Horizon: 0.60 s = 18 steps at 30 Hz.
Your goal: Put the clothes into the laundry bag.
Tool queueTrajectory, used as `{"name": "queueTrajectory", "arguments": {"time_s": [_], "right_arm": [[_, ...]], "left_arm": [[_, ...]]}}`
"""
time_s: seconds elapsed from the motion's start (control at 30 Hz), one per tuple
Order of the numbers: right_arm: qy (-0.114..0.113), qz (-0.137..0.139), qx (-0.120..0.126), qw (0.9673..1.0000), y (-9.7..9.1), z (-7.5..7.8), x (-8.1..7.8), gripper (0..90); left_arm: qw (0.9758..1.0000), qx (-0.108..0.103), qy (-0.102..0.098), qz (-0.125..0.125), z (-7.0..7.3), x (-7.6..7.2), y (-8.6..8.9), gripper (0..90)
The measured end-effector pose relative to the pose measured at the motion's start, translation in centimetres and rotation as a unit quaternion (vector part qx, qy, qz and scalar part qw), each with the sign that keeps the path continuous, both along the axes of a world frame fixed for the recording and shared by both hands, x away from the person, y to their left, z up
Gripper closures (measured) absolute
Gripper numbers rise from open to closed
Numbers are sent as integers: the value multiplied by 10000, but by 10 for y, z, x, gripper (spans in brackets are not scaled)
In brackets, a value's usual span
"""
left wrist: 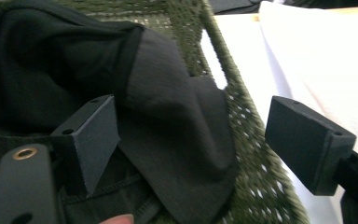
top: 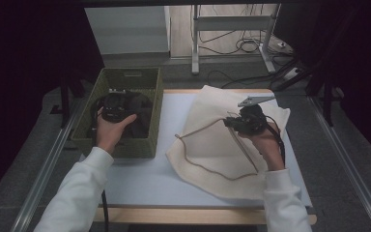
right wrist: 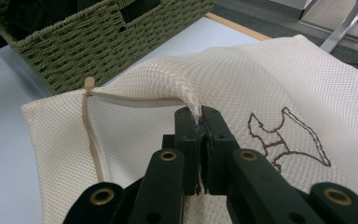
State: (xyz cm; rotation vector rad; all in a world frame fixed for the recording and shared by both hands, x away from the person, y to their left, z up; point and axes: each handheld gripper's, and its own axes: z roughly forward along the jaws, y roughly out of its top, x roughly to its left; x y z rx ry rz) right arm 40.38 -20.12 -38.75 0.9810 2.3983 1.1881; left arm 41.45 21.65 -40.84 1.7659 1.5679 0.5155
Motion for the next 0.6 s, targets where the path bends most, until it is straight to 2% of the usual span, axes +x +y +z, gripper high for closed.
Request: {"name": "queueTrajectory", "arguments": {"time_s": [0.1,0.27,0.33,0.43,0.6], "right_arm": [[-6,-7,-14,10000,0,0,0,862],[-11,-14,-30,10000,1,0,0,862],[-7,-15,-34,10000,1,0,0,862],[-7,-16,-42,10000,1,-1,0,862],[-5,-26,-47,10000,0,-1,0,862]], "left_arm": [[9999,23,71,129,-2,7,2,168],[9994,-59,197,294,-6,19,3,153],[9989,-141,217,387,-8,24,5,142],[9977,-337,354,475,-13,31,8,118],[9959,-443,464,640,-19,41,12,103]]}}
